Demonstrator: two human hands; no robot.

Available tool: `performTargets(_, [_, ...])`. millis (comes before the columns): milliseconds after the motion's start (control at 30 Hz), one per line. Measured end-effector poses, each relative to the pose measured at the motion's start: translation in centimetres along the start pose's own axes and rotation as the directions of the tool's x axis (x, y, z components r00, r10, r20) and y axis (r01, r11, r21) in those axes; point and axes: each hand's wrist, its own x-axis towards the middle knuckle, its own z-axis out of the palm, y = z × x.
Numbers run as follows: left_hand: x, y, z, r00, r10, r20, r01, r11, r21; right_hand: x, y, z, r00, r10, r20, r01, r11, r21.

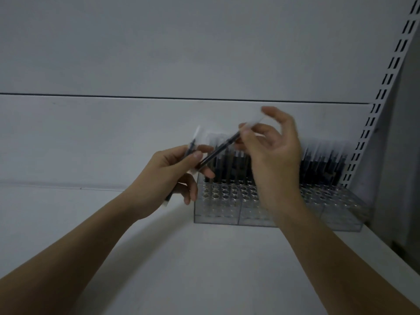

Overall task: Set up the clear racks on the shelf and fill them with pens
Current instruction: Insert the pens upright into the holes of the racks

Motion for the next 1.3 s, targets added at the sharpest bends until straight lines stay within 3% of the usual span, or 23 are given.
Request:
performTargets(100, [0.2, -0.1, -0.8, 0.990, 0.015, -0.143, -0.010, 0.999, 0.040, 0.8, -0.4, -0.8, 0.991, -0.058, -0.123, 0.061, 0.998, 0.017])
performTargets(233, [0.5, 0.0, -1.4, 0.974, 0.010, -0.225, -0.010, 1.000, 0.004, 0.8, 0.3, -1.2, 0.982, -0.178, -0.059, 0.163, 0.966, -0.203])
performTargets(400, [0.6, 0.1, -1.5, 0.968, 0.088, -0.236, -0.088, 0.996, 0.012, 0.8, 1.0, -1.4, 0.984, -0.165, 0.066, 0.178, 0.924, -0.340])
performTargets(533, [0.6, 0.0, -1.5, 0.957, 0.141, -0.253, -0.124, 0.989, 0.081, 0.8, 1.8, -1.6, 0.986, -0.050, 0.161, 0.111, 0.913, -0.392])
performTargets(667, [0.6, -0.1, -1.5, 0.966, 0.101, -0.239, -0.097, 0.995, 0.028, 0.6, 2.5, -1.4, 0.959, 0.066, 0.274, 0.099, 0.833, -0.544])
performTargets(800, [0.4, 0.2, -1.4, 0.985, 0.056, -0.165, -0.061, 0.998, -0.022, 0.2, 2.7, -1.0, 0.956, -0.029, 0.293, 0.210, 0.764, -0.610])
performTargets(933, [-0.1, 0.5, -0.7, 0.999, 0.043, -0.006, -0.043, 0.999, -0.014, -0.3, 1.5, -0.4, 0.962, -0.166, 0.216, 0.252, 0.842, -0.477])
performTargets(1067, [-0.3, 0.1, 0.1, 0.988, 0.049, 0.150, -0.055, 0.998, 0.040, -1.0, 0.3, 0.8, 0.962, -0.079, 0.263, 0.157, 0.944, -0.291])
performTargets(1167, [-0.4, 0.1, 0.3, 0.982, 0.058, 0.178, -0.068, 0.996, 0.051, -1.3, 0.3, 1.0, 0.962, -0.072, 0.262, 0.150, 0.945, -0.290])
performTargets(1300, [-0.3, 0.2, 0.3, 0.986, 0.081, 0.144, -0.089, 0.995, 0.050, -1.4, 0.1, 1.1, 0.974, -0.013, 0.226, 0.051, 0.985, -0.165])
